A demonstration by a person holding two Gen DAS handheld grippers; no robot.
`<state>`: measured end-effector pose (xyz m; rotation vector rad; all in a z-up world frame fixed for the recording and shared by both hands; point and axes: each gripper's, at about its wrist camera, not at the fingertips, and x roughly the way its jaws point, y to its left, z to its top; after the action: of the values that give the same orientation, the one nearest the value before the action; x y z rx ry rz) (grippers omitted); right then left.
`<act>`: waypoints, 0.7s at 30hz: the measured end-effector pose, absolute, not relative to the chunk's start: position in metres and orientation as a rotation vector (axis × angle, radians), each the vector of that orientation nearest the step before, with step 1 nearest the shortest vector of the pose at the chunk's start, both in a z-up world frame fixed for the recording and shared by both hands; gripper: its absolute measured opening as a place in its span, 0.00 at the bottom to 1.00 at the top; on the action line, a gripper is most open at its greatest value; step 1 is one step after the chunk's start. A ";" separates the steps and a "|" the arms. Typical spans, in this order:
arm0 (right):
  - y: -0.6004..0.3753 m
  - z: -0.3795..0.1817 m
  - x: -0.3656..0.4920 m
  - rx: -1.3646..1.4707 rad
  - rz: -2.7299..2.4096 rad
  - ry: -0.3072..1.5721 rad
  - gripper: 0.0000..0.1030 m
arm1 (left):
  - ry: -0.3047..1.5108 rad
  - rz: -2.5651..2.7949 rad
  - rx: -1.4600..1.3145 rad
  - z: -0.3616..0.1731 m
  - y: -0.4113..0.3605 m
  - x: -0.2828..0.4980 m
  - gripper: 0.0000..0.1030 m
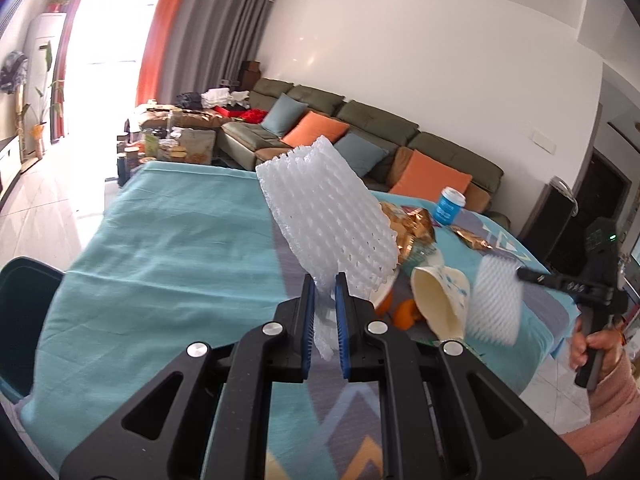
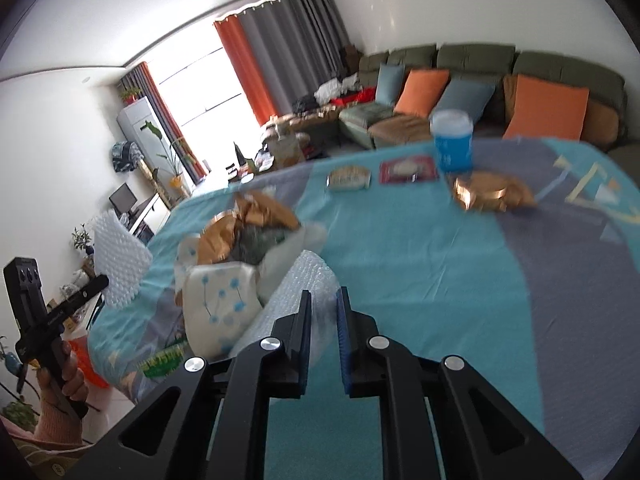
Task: Collect trash
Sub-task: 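Carry both held foam nets over the teal bin beside the bed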
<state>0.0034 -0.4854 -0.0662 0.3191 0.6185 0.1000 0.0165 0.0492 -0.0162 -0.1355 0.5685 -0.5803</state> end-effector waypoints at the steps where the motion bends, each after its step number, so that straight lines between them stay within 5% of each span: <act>1: -0.484 -0.058 0.002 0.299 0.090 0.594 0.11 | 0.564 -0.571 -0.137 -0.015 0.054 0.016 0.10; 10: -0.443 -0.001 0.023 0.260 0.251 0.425 0.11 | 0.524 -0.456 -0.158 0.001 0.101 0.006 0.10; 21: -0.307 -0.009 0.125 0.233 0.595 0.519 0.11 | 0.520 -0.242 -0.196 0.008 0.182 -0.007 0.10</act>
<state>0.1251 -0.3072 -0.0086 0.2327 0.5186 0.5946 -0.0065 0.1816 0.0076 -0.1955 0.5205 -0.2420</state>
